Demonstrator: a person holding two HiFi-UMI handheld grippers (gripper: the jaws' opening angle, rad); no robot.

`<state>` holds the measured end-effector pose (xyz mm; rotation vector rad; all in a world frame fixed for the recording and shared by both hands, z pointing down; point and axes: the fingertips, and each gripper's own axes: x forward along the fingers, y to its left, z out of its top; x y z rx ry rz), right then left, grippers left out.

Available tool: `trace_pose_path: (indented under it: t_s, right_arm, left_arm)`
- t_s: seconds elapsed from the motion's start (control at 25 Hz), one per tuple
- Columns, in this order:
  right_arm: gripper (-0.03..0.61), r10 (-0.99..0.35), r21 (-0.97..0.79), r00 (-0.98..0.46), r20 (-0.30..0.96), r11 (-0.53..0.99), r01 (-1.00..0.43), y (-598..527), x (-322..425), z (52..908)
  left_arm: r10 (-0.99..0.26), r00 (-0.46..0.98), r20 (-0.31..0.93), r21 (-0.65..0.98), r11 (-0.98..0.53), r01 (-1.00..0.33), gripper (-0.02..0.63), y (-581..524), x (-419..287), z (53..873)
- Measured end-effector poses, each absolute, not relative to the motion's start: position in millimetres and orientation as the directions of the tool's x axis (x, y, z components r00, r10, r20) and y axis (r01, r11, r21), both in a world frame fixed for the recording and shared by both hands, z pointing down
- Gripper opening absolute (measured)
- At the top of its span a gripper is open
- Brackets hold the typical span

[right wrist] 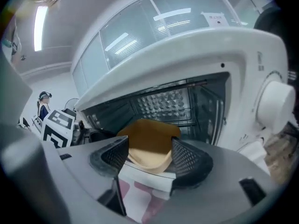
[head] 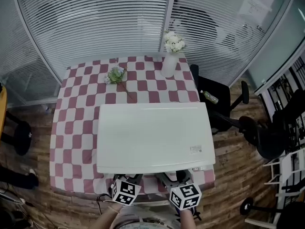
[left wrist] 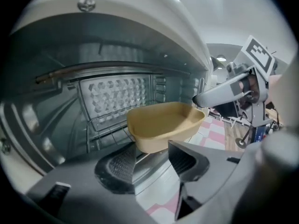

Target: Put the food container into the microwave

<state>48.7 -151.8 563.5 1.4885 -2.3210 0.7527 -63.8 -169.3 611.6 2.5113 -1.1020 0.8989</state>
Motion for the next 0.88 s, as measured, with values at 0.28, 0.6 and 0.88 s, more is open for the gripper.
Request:
trace_pose_path:
  t_s: [0.28,0.6,0.88]
  right_arm:
    - [0.270,-0.741,-0.257,-0.432,0.513,0.348,-0.902,-132.7,51.9,565.8]
    - [0.270,-0.722,-0.164,-0.348,0.599,0.315,-0.935,-132.4,65.9,596.1]
    - [0.199,-0.731,-0.114,-0.326,0.599,0.325,-0.939,-153.4,68.0,600.9]
  left_arm:
    - [-0.569,0.532,0.627,-0.014,-0.691,-0.723,0.222,-172.5,-50.8,611.8]
    - [-0.565,0.536,0.627,0.020,-0.676,-0.736,0.222,-169.5,-41.5,608.6]
    - [-0.579,0.519,0.629,0.022,-0.653,-0.757,0.222,-161.5,-45.6,603.5]
